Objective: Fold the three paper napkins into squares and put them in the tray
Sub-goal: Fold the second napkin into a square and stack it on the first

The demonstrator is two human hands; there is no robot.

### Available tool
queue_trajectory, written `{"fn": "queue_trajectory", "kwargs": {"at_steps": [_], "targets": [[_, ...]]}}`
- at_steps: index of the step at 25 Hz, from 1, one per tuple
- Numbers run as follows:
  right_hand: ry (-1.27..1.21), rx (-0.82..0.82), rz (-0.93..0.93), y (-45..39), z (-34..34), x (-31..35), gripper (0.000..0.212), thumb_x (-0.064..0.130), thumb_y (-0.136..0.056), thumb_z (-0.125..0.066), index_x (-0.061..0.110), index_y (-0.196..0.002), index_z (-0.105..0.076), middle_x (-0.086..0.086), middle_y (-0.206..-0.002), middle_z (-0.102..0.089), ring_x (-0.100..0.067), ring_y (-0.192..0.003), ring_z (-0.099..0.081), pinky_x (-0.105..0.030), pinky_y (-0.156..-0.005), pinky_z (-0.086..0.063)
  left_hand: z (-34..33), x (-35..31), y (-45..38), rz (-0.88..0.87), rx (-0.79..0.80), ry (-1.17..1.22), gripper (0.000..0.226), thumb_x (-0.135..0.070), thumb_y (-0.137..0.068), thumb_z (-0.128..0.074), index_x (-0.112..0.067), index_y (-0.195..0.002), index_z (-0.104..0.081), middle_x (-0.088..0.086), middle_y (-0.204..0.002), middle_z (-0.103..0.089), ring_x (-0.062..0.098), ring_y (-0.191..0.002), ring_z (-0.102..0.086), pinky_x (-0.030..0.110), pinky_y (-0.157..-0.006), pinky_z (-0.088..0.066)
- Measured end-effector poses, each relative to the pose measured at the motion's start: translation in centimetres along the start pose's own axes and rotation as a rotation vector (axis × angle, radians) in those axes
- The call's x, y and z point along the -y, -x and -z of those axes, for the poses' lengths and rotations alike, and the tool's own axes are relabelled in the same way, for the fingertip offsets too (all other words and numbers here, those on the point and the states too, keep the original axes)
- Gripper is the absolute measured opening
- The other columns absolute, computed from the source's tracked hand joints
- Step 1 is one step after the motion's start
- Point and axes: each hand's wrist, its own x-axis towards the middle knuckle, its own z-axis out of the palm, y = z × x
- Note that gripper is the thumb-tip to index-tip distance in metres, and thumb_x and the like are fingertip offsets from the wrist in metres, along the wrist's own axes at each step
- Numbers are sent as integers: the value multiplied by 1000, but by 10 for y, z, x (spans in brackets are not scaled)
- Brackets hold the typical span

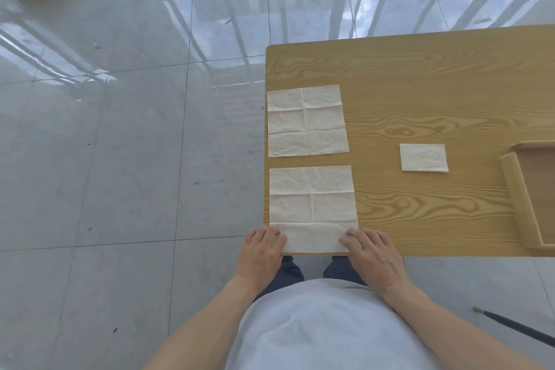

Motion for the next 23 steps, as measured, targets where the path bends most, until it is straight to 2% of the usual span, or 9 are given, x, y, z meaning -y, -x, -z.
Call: {"fn": "queue_trajectory", "kwargs": {"at_steps": [7, 10, 17, 23], "targets": [[-29, -26, 114, 6, 8, -12, 20, 8, -69, -77, 21, -81, -68, 6, -84, -67, -22, -77, -63, -37, -75, -50, -3, -2, 9, -50, -112, 64, 15, -6, -69, -72, -14, -79, -66, 1, -93, -67, 23, -81, -62, 34, -78, -51], [-96, -35, 55, 2, 17, -14, 18, 13, -71, -82, 23, -79, -70, 10, -77, -69, -20, -74, -64, -36, -70, -53, 2, 0, 8, -27, -134, 167, 12, -10, -76, -75, -16, -80, -66, -2, -88, -66, 19, -79, -62, 31, -74, -52], [-235, -20, -141, -21, 36, -21, 13, 16, -77, -80, 25, -82, -72, 14, -75, -70, -16, -75, -63, -33, -67, -47, 28, 8, -16, 127, -152, 364, 11, -8, -81, -73, -16, -84, -66, -6, -85, -66, 16, -78, -61, 30, -67, -49], [-313, 70, -287, -57, 47, -28, 4, 22, -85, -71, 26, -86, -72, 15, -83, -70, -14, -84, -59, -37, -77, -46, 35, 17, -50, 274, -51, 477, 6, -16, -90, -62, -17, -92, -68, -7, -91, -66, 15, -85, -58, 28, -72, -46]]}}
